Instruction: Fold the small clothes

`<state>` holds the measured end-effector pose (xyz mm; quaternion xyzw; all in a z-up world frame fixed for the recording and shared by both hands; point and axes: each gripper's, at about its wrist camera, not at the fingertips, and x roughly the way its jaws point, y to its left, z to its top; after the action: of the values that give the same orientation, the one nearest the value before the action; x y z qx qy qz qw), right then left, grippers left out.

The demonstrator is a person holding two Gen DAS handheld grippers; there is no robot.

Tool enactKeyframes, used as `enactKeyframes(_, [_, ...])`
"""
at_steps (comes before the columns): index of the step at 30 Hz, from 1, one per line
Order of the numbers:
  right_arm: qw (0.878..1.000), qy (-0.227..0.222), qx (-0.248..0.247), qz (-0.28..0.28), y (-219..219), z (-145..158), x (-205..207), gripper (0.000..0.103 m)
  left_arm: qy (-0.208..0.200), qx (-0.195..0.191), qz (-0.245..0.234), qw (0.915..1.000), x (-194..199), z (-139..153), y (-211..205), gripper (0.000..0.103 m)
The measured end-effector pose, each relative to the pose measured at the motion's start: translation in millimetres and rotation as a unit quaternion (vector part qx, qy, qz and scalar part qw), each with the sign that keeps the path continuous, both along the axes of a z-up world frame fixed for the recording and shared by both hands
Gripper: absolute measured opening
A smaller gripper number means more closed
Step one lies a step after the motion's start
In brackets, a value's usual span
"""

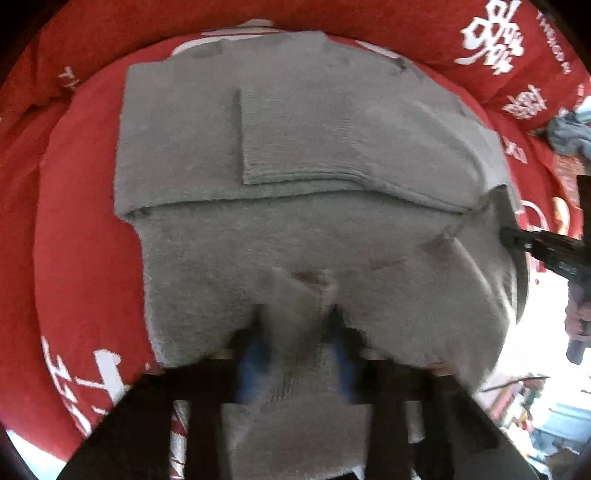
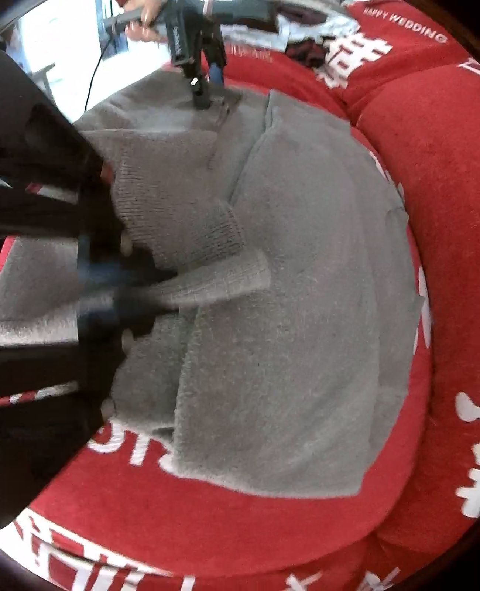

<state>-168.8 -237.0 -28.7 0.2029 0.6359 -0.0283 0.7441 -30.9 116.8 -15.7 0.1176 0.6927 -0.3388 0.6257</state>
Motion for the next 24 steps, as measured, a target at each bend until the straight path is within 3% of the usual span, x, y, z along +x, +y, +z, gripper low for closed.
enactKeyframes(5, [0.998, -0.01, -0.044, -0.037, 12, 26, -10, 0.007, 0.007, -0.046, -0.011, 0.9988, 7, 26, 11, 0.011])
enactKeyframes(11, [0.991, -0.053, -0.094, -0.073, 6, 85, -8, 0.006, -0.034, -0.118, -0.001, 0.9924, 36, 92, 20, 0.011])
enactKeyframes(15, [0.987, -0.092, -0.113, -0.07, -7, 121, 22, 0.006, -0.064, -0.156, 0.013, 0.9856, 75, 119, 1, 0.011])
enactKeyframes(19, [0.983, -0.113, -0.139, -0.044, -26, 127, 66, 0.006, -0.106, -0.157, 0.018, 0.9818, 115, 117, -35, 0.011])
enactKeyframes(24, [0.985, -0.101, -0.134, -0.047, -54, 84, 108, 0.006, -0.131, -0.113, 0.033, 0.9843, 158, 68, -80, 0.011])
